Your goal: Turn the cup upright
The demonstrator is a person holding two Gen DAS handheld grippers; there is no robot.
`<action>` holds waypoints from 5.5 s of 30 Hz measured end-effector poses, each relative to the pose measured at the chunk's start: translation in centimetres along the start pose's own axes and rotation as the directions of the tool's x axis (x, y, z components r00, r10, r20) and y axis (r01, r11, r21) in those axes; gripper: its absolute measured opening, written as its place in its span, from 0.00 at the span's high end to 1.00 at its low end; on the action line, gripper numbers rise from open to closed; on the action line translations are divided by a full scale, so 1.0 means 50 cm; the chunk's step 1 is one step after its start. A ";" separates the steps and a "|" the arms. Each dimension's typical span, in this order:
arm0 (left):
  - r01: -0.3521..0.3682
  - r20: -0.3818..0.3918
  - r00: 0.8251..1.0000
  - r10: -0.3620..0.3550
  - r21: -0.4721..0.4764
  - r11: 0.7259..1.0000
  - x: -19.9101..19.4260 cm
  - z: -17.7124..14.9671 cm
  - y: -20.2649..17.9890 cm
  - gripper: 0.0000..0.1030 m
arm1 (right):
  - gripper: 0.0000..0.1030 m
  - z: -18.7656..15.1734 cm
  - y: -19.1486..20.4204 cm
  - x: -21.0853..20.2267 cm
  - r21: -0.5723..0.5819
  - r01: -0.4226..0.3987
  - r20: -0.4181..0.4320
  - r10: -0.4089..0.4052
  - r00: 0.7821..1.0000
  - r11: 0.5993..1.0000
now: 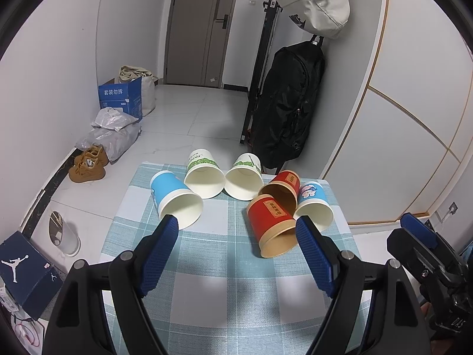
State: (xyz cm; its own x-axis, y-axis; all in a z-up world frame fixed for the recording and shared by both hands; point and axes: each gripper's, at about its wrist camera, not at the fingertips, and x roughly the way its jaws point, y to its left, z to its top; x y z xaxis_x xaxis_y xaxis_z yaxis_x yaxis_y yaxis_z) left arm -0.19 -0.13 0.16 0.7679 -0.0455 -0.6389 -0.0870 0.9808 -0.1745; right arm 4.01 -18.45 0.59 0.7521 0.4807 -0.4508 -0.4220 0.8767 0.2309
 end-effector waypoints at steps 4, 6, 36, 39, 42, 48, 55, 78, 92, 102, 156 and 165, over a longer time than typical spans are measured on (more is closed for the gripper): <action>0.000 -0.002 1.000 0.000 -0.002 1.000 0.000 -0.001 0.000 0.24 | 0.09 0.000 0.001 0.000 0.001 0.001 0.000 -0.001 1.000 1.000; 0.002 -0.004 1.000 -0.002 -0.002 1.000 0.000 0.000 -0.001 0.24 | 0.08 0.000 0.001 0.000 0.001 0.001 -0.001 -0.001 1.000 1.000; 0.199 -0.420 0.876 -0.237 -0.133 0.971 0.236 0.059 -0.033 0.24 | 0.06 0.049 -0.043 -0.020 0.011 0.124 0.029 -0.124 0.992 0.992; 0.186 -0.460 0.851 -0.255 -0.189 0.964 0.273 0.060 -0.031 0.24 | 0.06 0.055 -0.061 -0.021 0.037 0.126 0.024 -0.127 0.992 0.991; 0.173 -0.507 0.822 -0.258 -0.209 0.962 0.299 0.059 -0.031 0.24 | 0.06 0.054 -0.078 -0.020 0.068 0.124 0.011 -0.125 0.992 0.990; 0.139 -0.578 0.773 -0.261 -0.247 0.959 0.336 0.042 -0.031 0.24 | 0.06 0.057 -0.103 -0.024 0.124 0.113 -0.006 -0.113 0.994 0.986; 0.116 -0.595 0.753 -0.281 -0.301 0.947 0.344 0.020 -0.008 0.38 | 0.06 0.059 -0.108 -0.032 0.139 0.098 -0.004 -0.099 0.995 0.985; 0.215 -0.454 0.828 -0.330 -0.286 0.934 0.069 0.072 0.063 0.41 | 0.06 0.023 -0.084 -0.003 0.154 -0.015 -0.053 0.024 0.998 0.988; 0.123 -0.469 0.833 -0.294 -0.362 0.924 0.083 -0.094 0.135 0.41 | 0.06 -0.040 -0.011 0.032 0.069 -0.067 -0.162 0.078 0.984 0.995; 0.113 -0.494 0.812 -0.311 -0.389 0.914 0.106 -0.124 0.135 0.41 | 0.06 -0.060 0.009 0.044 0.022 -0.055 -0.204 0.058 0.977 0.998; -0.093 -0.044 0.995 0.089 -0.087 0.992 -0.104 -0.058 0.135 0.25 | 0.06 -0.122 0.089 0.008 -0.046 -0.157 -0.228 0.142 0.963 0.987; -0.095 -0.060 0.994 0.089 -0.110 0.989 -0.101 -0.063 0.150 0.25 | 0.07 -0.149 0.122 0.045 -0.104 -0.173 -0.300 0.135 0.944 0.979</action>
State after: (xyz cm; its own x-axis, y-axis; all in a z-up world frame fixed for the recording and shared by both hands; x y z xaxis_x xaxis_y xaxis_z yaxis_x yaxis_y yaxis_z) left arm -6.72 6.88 -0.32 0.7178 0.0306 -0.6956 -0.2291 0.9538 -0.1945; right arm -0.62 -12.15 -5.44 0.5017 0.5675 -0.6529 -0.5963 0.7737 0.2142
